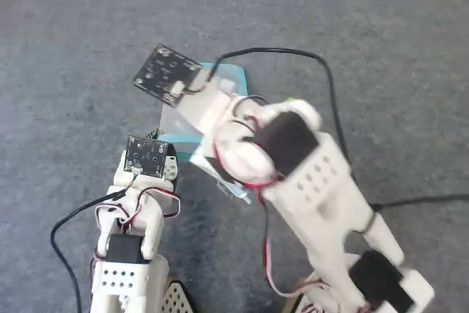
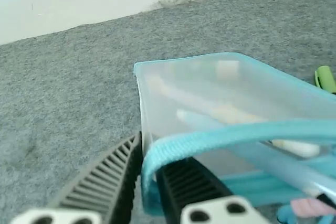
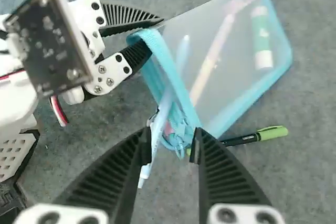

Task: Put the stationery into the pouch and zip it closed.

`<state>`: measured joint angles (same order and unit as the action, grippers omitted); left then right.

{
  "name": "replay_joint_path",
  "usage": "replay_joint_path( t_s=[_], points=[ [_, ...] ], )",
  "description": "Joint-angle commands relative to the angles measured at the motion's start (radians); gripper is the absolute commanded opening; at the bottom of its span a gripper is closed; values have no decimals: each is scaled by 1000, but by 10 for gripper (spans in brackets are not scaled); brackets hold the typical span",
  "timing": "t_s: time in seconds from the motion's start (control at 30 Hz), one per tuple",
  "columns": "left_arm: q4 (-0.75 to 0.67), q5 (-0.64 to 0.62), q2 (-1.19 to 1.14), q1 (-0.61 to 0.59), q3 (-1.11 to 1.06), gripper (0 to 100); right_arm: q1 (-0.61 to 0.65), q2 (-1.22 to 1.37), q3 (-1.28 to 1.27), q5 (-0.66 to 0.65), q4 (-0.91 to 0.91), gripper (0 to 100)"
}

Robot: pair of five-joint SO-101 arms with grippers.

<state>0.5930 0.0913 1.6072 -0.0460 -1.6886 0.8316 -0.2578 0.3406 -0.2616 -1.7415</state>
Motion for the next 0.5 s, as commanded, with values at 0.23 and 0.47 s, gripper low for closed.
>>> replay_joint_path(
  t_s=[0.23,0.47],
  points=[
    [-32,11,17,-6,21,11,-334,-231,-361,-5,81,112],
    [-46,3,17,-100,47,11,-403,-417,-769,-12,315,115]
  ],
)
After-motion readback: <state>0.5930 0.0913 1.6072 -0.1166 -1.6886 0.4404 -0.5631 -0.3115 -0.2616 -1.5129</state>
